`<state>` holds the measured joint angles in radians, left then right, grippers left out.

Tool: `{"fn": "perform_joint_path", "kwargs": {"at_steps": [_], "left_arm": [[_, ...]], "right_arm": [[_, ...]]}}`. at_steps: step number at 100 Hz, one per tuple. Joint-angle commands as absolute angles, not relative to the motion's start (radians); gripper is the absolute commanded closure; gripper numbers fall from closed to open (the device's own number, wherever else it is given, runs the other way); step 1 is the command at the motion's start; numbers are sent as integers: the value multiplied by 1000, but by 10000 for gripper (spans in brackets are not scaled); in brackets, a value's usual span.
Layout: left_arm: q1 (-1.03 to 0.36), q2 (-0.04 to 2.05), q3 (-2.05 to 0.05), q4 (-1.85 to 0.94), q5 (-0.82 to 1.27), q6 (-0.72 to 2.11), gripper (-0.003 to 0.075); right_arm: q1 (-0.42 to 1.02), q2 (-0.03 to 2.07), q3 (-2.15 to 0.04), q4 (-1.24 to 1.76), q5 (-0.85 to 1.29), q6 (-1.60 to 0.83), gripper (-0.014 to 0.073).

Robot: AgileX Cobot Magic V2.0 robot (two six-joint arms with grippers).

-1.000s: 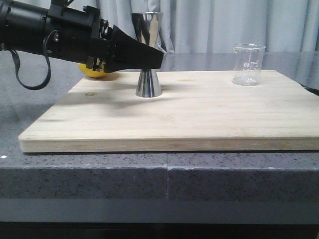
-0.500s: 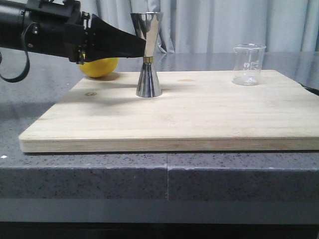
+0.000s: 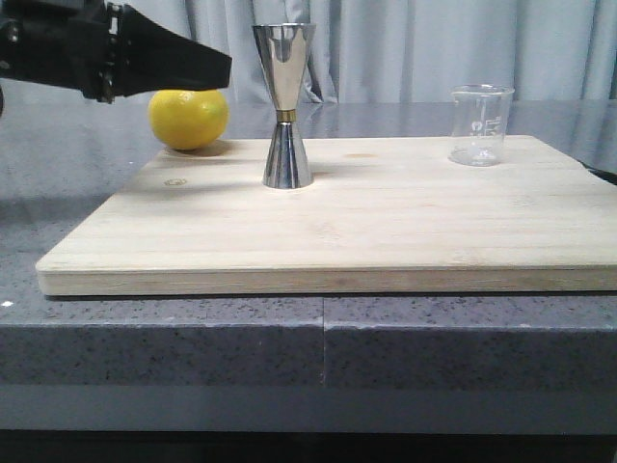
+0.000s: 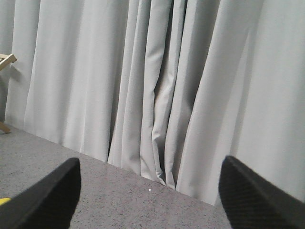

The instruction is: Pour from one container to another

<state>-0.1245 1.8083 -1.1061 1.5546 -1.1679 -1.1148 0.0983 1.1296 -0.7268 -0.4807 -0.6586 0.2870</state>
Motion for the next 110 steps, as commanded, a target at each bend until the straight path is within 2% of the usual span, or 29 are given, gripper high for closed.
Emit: {"fn": "perform_joint_path", "kwargs": {"at_steps": [1, 21, 42, 52, 78, 87, 110], "left_arm": [[-110, 1717, -1134, 1520, -1352, -1126, 259], [-61, 1595, -1134, 1495, -1352, -1134, 259], [58, 1457, -1134, 1257, -1298, -1149, 262], [123, 1389, -1134, 1130, -1113, -1149, 262], [228, 1250, -1134, 787, -357, -1059, 262], [252, 1218, -1134, 755, -254, -962, 264], [224, 1134, -1134, 815, -161, -945, 304]], "right_arm": [[93, 1105, -752, -463, -723, 288, 54], [93, 1105, -752, -463, -723, 288, 54], [93, 1105, -752, -450, -715, 288, 54], [88, 1105, -752, -428, -702, 286, 54], [7, 1105, -756, -393, -657, 275, 54], [-51, 1105, -778, -392, -622, 275, 59], [-164, 1048, -900, -403, -311, 275, 59]]}}
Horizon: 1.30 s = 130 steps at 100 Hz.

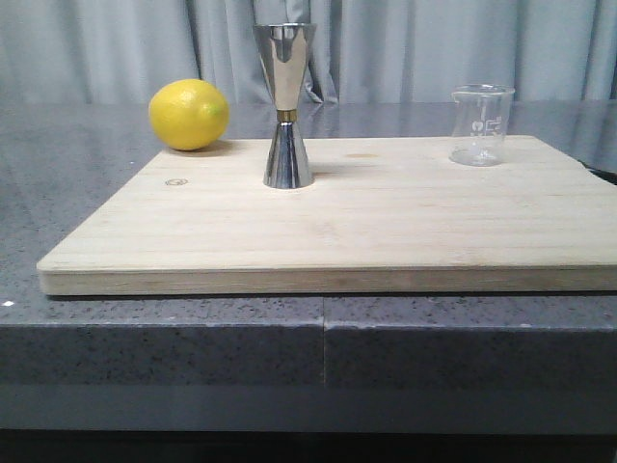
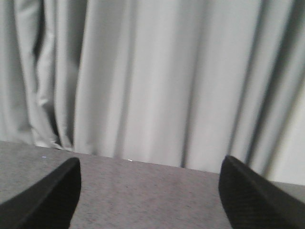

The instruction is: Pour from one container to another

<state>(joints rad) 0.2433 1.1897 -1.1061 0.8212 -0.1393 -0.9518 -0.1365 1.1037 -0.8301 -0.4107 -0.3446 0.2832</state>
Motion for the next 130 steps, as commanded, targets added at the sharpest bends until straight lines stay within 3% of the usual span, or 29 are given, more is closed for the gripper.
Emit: {"fn": "perform_joint_path", "kwargs": {"at_steps": [1, 21, 50, 111, 130], "left_arm": [[220, 1128, -1134, 816, -161, -945, 304], [106, 1031, -1130, 874, -115, -945, 304], [-103, 852, -1002, 951, -63, -945, 304], [-114, 357, -394, 911, -54, -945, 304], [-114, 218, -266, 824, 62, -945, 304]], "right_arm": [[-164, 1040, -902, -413, -305, 275, 59], [-167, 899, -907, -517, -299, 275, 59], [-167, 684, -861, -521, -38, 275, 60], [-165, 222, -352, -372, -32, 288, 60], [-165, 137, -251, -372, -27, 288, 60]]}}
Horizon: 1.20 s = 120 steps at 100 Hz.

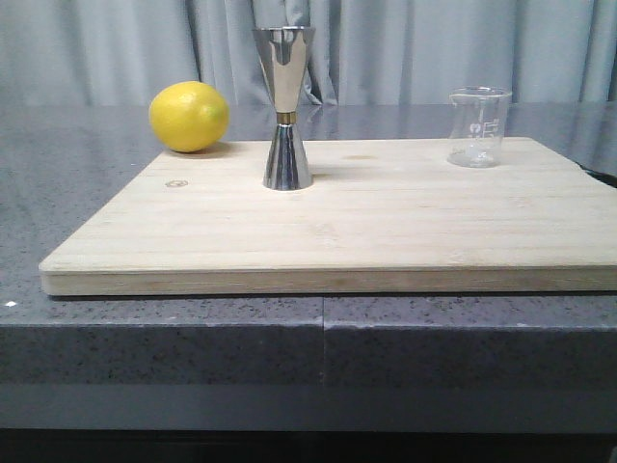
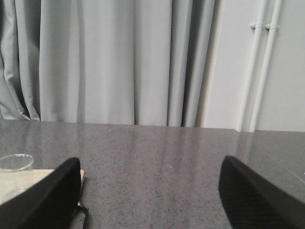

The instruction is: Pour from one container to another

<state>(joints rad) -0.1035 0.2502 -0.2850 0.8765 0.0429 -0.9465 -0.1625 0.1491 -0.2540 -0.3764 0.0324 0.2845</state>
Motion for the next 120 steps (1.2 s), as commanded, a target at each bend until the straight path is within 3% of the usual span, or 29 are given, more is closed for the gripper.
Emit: {"fn": "perform_joint_path", "kwargs": {"at_steps": [1, 19, 45, 57, 73, 85, 97, 110, 120], "left_arm": [[-114, 215, -262, 819, 74, -945, 304], [-114, 193, -194, 752, 143, -945, 304], [-114, 193, -194, 758, 60, -945, 304], [-114, 193, -194, 758, 60, -945, 304], [-114, 193, -194, 758, 60, -945, 314], [-114, 193, -194, 758, 60, -945, 405], [-114, 193, -194, 758, 60, -945, 568], [-114, 193, -194, 758, 60, -945, 738], [-114, 193, -194, 758, 58, -945, 741]], "right_arm": [[-165, 137, -244, -372, -27, 288, 60], [-165, 132, -177, -372, -41, 288, 60], [-165, 132, -155, -372, -126, 288, 77], [-165, 132, -155, -372, -126, 288, 174], [-165, 132, -155, -372, -156, 288, 377], [-165, 132, -155, -372, -176, 288, 519], [-155, 132, -155, -372, -178, 288, 623], [-151, 132, -155, -372, -178, 288, 659], [-151, 132, -155, -372, -178, 288, 659]]}}
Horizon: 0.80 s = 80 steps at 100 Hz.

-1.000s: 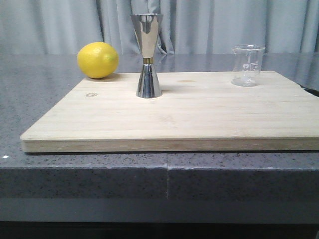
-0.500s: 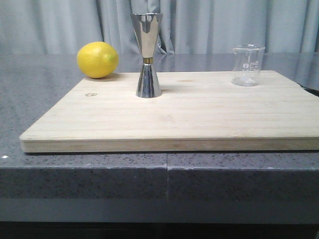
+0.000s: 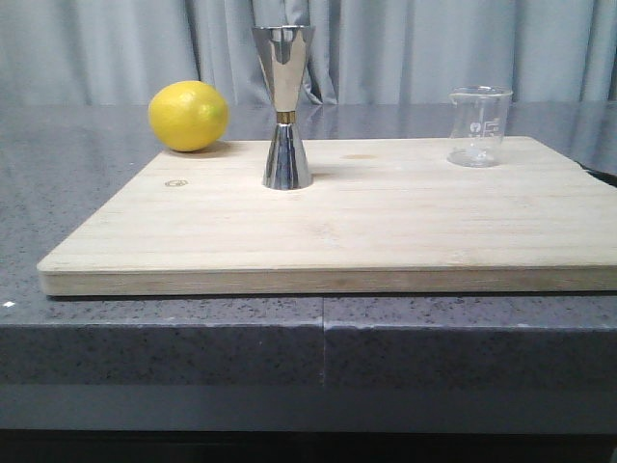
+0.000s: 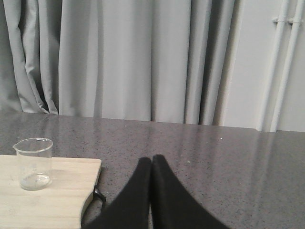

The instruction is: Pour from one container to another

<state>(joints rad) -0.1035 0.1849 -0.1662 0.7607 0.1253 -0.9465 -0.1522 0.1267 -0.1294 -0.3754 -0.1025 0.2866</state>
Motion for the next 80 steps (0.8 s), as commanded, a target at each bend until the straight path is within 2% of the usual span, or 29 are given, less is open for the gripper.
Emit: {"fn": "perform_joint_path", "kwargs": {"at_steps": [1, 80], "left_arm": [[-114, 193, -194, 758, 58, -945, 741], [-114, 193, -194, 756, 56, -945, 741]], "right_arm": [[-151, 132, -155, -372, -178, 288, 659], [-151, 132, -155, -372, -145, 288, 659]]}}
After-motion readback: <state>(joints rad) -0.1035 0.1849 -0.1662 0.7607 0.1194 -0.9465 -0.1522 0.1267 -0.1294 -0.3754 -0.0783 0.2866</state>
